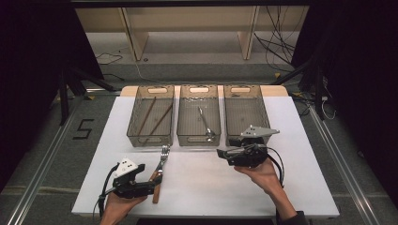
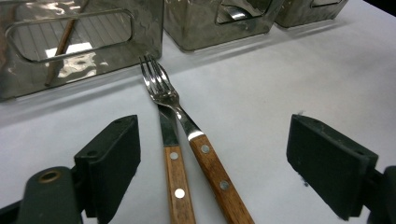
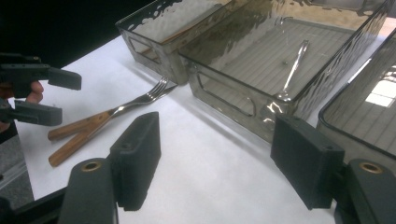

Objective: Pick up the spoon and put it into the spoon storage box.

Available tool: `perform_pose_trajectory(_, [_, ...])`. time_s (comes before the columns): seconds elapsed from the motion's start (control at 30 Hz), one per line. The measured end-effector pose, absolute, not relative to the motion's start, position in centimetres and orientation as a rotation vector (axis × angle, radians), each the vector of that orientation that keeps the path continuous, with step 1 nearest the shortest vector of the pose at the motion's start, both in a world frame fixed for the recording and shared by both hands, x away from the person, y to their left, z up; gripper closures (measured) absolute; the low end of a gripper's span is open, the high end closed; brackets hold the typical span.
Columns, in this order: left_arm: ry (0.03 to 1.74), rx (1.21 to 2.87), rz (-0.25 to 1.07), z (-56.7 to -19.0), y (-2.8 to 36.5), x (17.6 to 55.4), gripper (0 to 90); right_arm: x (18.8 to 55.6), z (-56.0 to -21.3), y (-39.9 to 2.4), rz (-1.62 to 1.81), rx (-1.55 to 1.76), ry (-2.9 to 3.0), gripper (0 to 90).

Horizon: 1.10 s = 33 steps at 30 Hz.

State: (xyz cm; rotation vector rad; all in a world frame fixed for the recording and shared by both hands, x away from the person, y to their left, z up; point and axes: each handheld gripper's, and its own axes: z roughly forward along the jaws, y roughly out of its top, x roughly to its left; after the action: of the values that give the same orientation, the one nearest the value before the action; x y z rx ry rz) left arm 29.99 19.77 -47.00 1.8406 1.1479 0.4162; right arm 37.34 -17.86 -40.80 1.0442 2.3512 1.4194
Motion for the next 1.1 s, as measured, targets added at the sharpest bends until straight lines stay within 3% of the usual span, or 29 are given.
perform_pose_trajectory(1.1, [1.285, 1.998, 0.31, -46.9, 17.4, 30.2, 20.5, 34.5, -43.4, -20.4, 1.478, 1.092, 2.28, 27.4])
